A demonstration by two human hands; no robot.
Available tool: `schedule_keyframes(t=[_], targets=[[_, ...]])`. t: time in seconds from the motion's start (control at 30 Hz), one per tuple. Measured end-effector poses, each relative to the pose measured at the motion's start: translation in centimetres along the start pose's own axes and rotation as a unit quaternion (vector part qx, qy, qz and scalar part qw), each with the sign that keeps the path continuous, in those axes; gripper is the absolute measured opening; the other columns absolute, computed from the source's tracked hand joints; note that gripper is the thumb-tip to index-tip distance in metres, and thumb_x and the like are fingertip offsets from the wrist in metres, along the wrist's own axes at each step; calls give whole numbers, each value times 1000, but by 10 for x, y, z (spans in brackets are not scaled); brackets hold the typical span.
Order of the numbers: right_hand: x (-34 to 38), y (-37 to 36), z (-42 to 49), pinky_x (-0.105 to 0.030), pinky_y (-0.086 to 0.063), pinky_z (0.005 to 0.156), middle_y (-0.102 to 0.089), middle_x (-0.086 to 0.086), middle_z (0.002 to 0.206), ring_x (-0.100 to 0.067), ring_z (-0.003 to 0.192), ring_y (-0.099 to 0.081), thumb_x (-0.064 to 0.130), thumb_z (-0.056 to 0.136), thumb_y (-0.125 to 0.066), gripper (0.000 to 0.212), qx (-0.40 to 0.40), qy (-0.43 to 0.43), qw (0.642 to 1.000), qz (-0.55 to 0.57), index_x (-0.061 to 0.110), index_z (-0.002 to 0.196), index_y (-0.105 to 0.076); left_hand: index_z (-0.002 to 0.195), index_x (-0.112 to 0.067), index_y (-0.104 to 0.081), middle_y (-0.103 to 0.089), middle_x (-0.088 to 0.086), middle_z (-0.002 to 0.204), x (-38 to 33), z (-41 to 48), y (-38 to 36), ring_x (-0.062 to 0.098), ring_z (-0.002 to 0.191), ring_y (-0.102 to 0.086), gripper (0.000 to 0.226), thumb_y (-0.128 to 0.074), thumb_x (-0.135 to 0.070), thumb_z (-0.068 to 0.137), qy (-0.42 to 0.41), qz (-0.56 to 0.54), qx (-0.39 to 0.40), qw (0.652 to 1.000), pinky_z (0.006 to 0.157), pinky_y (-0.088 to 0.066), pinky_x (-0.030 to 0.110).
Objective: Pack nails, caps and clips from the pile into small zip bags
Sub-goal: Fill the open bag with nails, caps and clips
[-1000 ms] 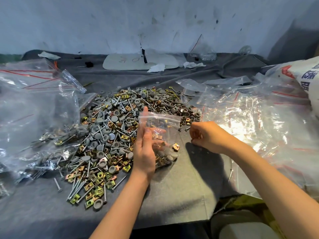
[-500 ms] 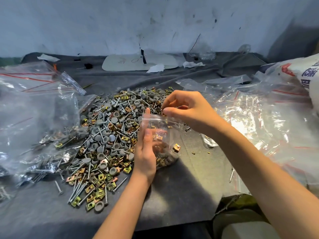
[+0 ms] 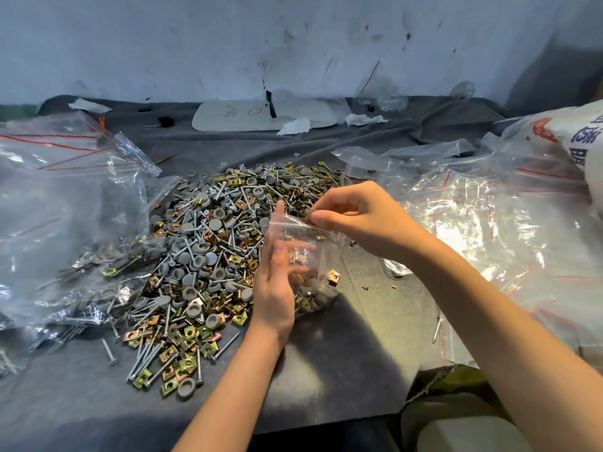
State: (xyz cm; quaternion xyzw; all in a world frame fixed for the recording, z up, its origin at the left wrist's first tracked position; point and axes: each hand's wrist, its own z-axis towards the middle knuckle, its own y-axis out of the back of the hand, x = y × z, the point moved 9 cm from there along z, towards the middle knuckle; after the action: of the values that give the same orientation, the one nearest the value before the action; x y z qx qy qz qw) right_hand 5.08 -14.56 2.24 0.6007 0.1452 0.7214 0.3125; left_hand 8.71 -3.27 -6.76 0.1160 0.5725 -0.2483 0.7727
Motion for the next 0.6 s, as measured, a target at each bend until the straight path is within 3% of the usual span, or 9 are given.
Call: schedule_keyframes(t=[0.07,0.13,0.27,0.3,0.37,0.47,0.53,0.6], targets=[[-1,0,-1,-21,-42,60,-65,13,65,0,60,-55,34,90,-64,18,5,-3,1000,-9,21,81,-73,133,-46,-37,-66,4,104,-3,-1,0,10,70,-68,40,-26,-40,94,-6,-15,-2,1000,63,-58,28],[-1,0,-4,-16,-38,56,-61,14,62,1,56,-51,43,87,-63,26,14,-2,1000,-14,20,78,-73,131,-46,-36,-65,8,105,-5,-1,0,8,66,-67,38,-26,-38,95,-10,-14,-5,1000,63,-58,27],[-8,3,-8,-31,-50,83,-59,6,101,-10,92,-59,64,66,-62,42,34,-19,996,-76,27,81,-72,139,-35,-36,-61,23,117,-6,0,-2,16,65,-68,41,-24,-40,100,4,-8,5,1000,66,-58,44],[-10,3,-9,-35,-50,86,-59,5,103,-12,94,-59,64,64,-64,43,45,-29,995,-82,25,82,-71,140,-35,-34,-61,23,115,-7,0,-3,17,64,-68,41,-23,-39,100,2,-2,8,1000,65,-58,44],[-12,5,-10,-43,-52,83,-65,3,92,-14,84,-62,49,70,-74,33,63,-35,994,-80,19,83,-70,142,-32,-30,-61,23,110,-7,0,-2,15,62,-67,43,-21,-37,100,-4,11,7,1000,63,-59,39],[-13,8,-10,-47,-54,79,-68,0,77,-14,72,-62,16,80,-75,7,75,-28,996,-47,12,81,-69,145,-2,-33,-60,25,113,4,2,1,18,64,-68,59,-21,-41,102,19,20,2,1000,58,-58,36],[0,15,-10,-43,-55,75,-68,0,77,-15,71,-63,8,81,-73,5,26,25,998,-55,10,82,-68,146,-8,-32,-62,23,111,3,2,1,20,66,-69,58,-22,-40,99,10,16,7,1000,55,-56,32],[24,25,-13,-39,-53,68,-67,-2,78,-19,70,-61,4,80,-73,6,-77,129,981,-121,5,82,-68,144,-29,-28,-66,12,100,-5,2,-1,17,65,-69,49,-24,-35,95,-15,16,17,1000,55,-56,29]])
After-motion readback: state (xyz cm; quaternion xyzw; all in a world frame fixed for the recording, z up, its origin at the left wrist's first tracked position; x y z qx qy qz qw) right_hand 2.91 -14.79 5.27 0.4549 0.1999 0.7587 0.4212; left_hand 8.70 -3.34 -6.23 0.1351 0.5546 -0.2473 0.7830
